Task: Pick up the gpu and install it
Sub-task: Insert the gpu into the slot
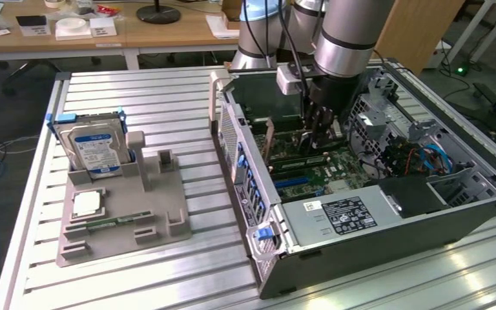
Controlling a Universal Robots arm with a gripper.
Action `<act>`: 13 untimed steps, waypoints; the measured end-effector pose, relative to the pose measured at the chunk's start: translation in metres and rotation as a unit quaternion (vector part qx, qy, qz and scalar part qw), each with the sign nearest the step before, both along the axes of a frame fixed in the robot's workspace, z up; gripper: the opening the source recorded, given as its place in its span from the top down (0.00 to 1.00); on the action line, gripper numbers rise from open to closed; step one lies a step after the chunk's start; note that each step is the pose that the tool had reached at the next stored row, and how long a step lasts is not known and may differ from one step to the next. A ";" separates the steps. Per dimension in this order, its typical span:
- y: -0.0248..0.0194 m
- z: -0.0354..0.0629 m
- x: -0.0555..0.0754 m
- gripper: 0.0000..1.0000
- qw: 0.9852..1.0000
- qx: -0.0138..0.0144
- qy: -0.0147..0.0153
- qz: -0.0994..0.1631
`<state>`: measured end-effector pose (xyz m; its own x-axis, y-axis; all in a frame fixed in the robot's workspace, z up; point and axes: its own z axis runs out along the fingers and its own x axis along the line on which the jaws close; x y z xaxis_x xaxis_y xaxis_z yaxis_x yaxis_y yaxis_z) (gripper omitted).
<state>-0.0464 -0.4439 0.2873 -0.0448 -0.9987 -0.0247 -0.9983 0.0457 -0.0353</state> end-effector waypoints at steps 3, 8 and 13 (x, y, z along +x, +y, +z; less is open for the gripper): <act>-0.0011 -0.0006 0.000 0.72 1.000 0.000 0.000 0.000; -0.0017 -0.0028 -0.003 0.72 1.000 0.000 0.000 0.000; -0.0019 -0.0062 -0.003 0.72 1.000 0.000 0.000 0.000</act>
<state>-0.0498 -0.4458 0.2811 -0.0446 -0.9987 -0.0243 -0.9984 0.0454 -0.0351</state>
